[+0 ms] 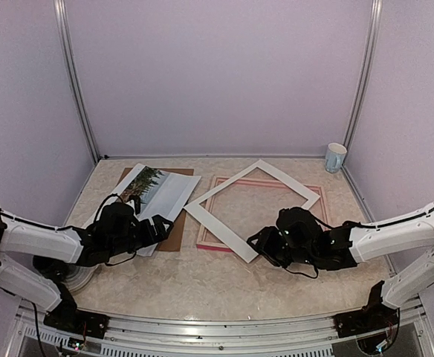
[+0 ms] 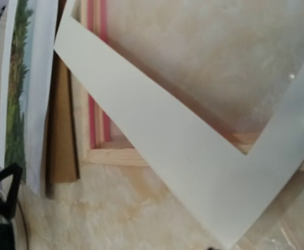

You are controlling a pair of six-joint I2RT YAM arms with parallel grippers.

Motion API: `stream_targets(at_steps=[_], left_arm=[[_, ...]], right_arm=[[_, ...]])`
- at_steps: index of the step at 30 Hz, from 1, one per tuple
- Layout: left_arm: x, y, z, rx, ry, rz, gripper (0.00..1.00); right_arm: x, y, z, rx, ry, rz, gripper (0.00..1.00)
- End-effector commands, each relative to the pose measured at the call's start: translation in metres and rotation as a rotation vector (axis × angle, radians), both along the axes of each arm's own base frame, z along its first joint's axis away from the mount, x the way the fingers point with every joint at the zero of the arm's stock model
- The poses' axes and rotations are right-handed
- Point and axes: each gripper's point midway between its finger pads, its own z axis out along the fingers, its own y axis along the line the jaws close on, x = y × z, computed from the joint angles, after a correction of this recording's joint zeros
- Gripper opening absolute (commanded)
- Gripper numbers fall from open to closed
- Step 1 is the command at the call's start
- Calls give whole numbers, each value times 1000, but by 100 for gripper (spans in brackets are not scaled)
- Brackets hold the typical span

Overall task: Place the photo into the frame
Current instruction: Place the mat board on the frame body, then pick up the mat board from the frame body.

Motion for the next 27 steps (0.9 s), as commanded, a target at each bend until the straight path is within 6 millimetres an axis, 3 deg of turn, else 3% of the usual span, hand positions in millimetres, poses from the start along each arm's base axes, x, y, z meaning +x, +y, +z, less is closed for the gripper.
stream_targets(at_steps=[1,6,12,16,20,27], left_arm=[[10,-17,13,-15,-30,-23,99],[20,-30,17,0,-28,-39,99],[34,-45,8,61,7,-55,99],[40,-56,1,90,23,-72,99],[41,-60,-2,93,27,-80,99],[32,-61,-12,107,47,-97,99]], right_arm=[[-6,-15,16,-128,-57,51,51],[8,-47,42,-246,-182,17,68],[65,-103,99,-316,-377,-87,83],[108,-142,126,-518,-468,-145,88],[155,-170,118,-696,-423,-123,91],[237,-193,84,-914,-290,24,94]])
